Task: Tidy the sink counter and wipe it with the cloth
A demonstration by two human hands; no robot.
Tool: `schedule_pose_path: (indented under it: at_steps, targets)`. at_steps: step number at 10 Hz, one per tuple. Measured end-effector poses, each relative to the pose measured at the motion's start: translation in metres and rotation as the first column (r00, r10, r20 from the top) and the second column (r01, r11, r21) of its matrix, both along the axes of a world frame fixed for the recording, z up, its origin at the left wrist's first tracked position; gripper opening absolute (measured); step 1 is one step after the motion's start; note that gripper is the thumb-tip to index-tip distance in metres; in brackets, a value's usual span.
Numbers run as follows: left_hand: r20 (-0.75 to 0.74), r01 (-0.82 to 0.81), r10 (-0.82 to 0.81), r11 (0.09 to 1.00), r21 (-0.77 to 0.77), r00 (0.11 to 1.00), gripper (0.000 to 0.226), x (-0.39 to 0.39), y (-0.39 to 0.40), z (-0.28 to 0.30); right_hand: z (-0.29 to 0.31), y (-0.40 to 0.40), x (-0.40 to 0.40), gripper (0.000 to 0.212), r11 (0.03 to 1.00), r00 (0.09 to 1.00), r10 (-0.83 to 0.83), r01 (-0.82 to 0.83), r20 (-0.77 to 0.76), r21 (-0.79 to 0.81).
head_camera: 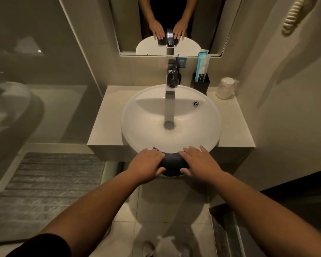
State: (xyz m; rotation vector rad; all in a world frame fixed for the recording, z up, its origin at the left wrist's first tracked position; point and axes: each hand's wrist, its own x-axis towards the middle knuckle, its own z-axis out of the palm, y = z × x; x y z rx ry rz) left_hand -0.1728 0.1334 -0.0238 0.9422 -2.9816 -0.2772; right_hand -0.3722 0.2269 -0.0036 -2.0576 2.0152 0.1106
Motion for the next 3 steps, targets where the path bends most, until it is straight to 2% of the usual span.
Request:
schedule_pose_path:
  at_steps: [1, 2, 3]
  targets:
    - [-0.026, -0.036, 0.036, 0.999, 0.033, 0.999, 0.032, 0.001, 0.007, 0.021, 0.02, 0.0, 0.002, 0.051, 0.999, 0.999, -0.031, 0.032, -0.019, 0.008]
    - [0.05, -0.108, 0.102, 0.984, 0.144, 0.994, 0.026, -0.01, 0.011, 0.043, 0.037, -0.007, 0.007, 0.03, 0.985, 0.998, -0.055, 0.057, -0.012, 0.163]
    - [0.274, -0.201, 0.081, 0.873, 0.445, 0.958, 0.038, -0.023, 0.008, 0.061, 0.045, -0.018, 0.01, 0.029, 0.904, 0.997, -0.072, 0.056, 0.021, 0.424]
